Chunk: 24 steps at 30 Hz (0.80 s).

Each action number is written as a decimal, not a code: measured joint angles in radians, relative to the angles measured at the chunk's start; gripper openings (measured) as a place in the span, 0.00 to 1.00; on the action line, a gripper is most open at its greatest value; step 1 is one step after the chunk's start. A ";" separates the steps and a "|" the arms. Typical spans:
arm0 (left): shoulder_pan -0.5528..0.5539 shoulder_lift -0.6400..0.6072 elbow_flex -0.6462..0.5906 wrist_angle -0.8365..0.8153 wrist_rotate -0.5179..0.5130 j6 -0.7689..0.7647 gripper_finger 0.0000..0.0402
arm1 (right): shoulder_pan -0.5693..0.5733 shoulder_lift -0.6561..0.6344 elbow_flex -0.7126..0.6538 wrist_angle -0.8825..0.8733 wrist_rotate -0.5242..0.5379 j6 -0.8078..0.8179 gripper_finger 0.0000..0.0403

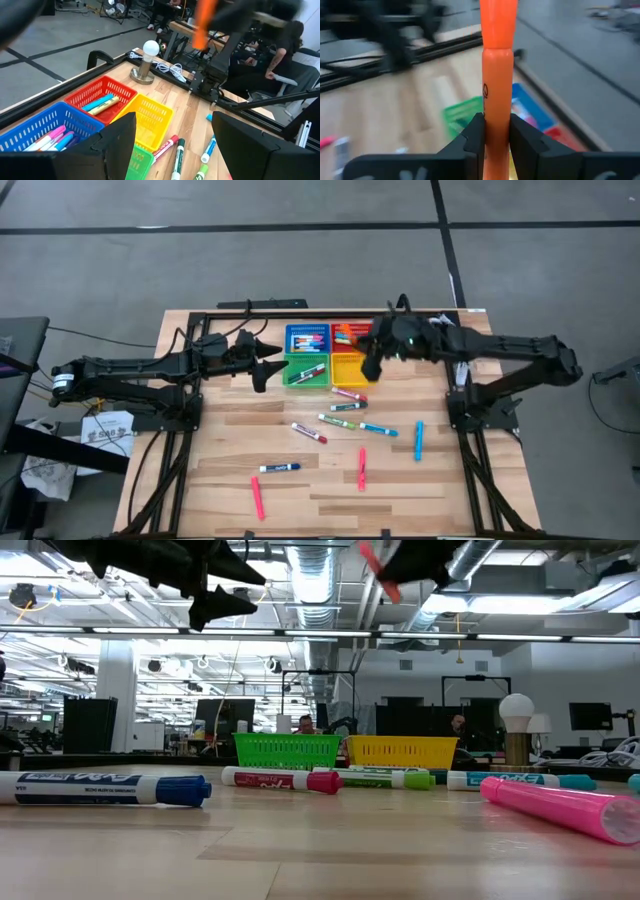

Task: Pick & Place Markers
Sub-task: Put the large orange highlighter into the red bin

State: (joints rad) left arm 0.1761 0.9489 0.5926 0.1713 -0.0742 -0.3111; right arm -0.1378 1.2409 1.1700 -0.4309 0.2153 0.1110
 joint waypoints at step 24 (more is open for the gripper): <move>0.006 0.000 0.000 0.031 -0.015 0.000 0.65 | -0.380 0.420 0.085 -0.175 -0.115 -0.285 0.14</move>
State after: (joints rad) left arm 0.1825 0.9489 0.5926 0.2024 -0.0895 -0.3111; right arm -0.5175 1.6609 1.2554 -0.6062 0.1001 -0.1737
